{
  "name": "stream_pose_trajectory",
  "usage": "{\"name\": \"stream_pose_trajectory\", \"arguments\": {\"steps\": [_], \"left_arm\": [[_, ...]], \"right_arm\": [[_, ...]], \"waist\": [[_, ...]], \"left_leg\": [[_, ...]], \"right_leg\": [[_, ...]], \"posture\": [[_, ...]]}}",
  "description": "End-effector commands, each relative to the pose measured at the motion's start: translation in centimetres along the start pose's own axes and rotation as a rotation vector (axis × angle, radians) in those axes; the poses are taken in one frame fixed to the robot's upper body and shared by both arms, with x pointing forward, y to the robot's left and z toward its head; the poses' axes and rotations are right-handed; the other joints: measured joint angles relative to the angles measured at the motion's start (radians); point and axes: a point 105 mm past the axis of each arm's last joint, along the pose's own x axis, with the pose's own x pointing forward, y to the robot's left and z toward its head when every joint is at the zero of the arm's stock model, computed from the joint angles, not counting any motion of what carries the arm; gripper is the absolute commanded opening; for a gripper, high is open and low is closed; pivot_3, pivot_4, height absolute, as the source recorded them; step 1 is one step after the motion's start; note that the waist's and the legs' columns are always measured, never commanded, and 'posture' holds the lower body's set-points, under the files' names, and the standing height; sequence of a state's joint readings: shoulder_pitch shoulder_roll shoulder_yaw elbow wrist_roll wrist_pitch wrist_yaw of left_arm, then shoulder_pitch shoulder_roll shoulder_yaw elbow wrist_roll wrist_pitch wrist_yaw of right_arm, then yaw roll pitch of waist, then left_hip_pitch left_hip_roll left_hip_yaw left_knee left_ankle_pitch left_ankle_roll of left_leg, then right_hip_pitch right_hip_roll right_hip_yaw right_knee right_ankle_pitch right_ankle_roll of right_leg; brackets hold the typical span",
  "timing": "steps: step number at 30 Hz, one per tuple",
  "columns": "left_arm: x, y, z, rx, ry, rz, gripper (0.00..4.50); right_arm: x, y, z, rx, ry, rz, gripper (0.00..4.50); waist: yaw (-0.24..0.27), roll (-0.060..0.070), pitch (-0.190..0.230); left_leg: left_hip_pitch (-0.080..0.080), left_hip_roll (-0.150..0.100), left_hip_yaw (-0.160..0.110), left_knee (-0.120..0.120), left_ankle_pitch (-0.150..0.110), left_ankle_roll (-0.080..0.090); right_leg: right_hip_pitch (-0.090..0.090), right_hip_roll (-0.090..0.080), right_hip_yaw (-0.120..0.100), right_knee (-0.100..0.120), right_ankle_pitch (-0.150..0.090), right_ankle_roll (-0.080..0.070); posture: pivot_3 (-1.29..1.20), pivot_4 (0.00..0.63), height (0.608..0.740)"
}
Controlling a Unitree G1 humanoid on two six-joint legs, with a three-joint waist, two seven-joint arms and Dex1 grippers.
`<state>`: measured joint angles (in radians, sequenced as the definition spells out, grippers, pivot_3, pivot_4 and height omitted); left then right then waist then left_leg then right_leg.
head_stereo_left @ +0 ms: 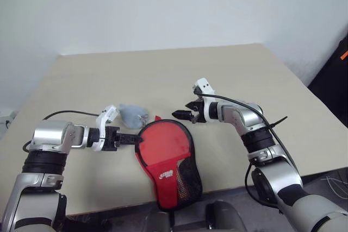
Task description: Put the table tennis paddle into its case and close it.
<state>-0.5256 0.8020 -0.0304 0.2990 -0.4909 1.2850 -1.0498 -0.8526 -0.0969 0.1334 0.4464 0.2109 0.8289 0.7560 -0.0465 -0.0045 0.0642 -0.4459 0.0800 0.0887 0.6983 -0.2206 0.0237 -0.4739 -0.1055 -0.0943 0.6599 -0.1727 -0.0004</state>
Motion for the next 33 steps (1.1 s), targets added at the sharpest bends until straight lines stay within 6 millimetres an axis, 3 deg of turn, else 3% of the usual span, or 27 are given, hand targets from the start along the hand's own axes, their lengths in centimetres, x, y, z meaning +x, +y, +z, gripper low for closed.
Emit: {"name": "stream_pose_trajectory", "arguments": {"steps": [1, 13, 23, 28, 33], "left_arm": [[1.2, -0.6, 0.2, -0.023, 0.005, -0.037, 2.59], [3.5, -3.7, 1.5, -0.004, -0.026, -0.176, 2.59], [6.4, -6.3, 1.1, 0.010, 0.017, -0.254, 2.59], [7.1, -6.6, 0.9, 0.020, 0.030, -0.254, 2.59], [6.4, -5.9, 1.3, 0.056, 0.001, -0.218, 2.59]], "right_arm": [[-0.5, 0.2, 1.6, -0.018, -0.058, 0.003, 4.50], [-0.4, 0.0, 1.5, -0.019, -0.064, -0.017, 4.50], [-0.5, -0.4, 1.8, -0.022, -0.077, -0.039, 4.50], [-0.6, -0.6, 1.6, -0.023, -0.073, -0.052, 4.50], [-0.6, -0.8, 1.4, -0.021, -0.072, -0.063, 4.50]], "waist": [[0.001, 0.000, 0.000], [0.027, 0.001, 0.000], [0.028, 0.001, 0.000], [0.027, 0.001, 0.000], [0.026, 0.001, 0.000]], "left_leg": [[0.000, 0.000, 0.000, 0.000, 0.001, 0.000], [0.000, -0.001, -0.002, 0.001, 0.002, 0.001], [-0.001, -0.001, -0.003, 0.001, 0.002, 0.001], [0.000, -0.001, -0.003, 0.002, 0.002, 0.001], [0.000, -0.001, -0.003, 0.002, 0.002, 0.001]], "right_leg": [[0.000, 0.000, 0.000, 0.000, 0.000, 0.000], [0.003, 0.000, 0.000, -0.001, 0.000, -0.003], [0.004, 0.000, -0.001, -0.002, 0.000, -0.001], [0.004, 0.000, -0.001, -0.002, 0.000, -0.001], [0.004, 0.000, -0.001, -0.002, 0.000, -0.001]], "posture": [[0.00, 0.000, 0.688], [0.00, 0.000, 0.688], [0.00, 0.000, 0.688], [0.00, 0.000, 0.688], [0.00, 0.000, 0.688]]}}
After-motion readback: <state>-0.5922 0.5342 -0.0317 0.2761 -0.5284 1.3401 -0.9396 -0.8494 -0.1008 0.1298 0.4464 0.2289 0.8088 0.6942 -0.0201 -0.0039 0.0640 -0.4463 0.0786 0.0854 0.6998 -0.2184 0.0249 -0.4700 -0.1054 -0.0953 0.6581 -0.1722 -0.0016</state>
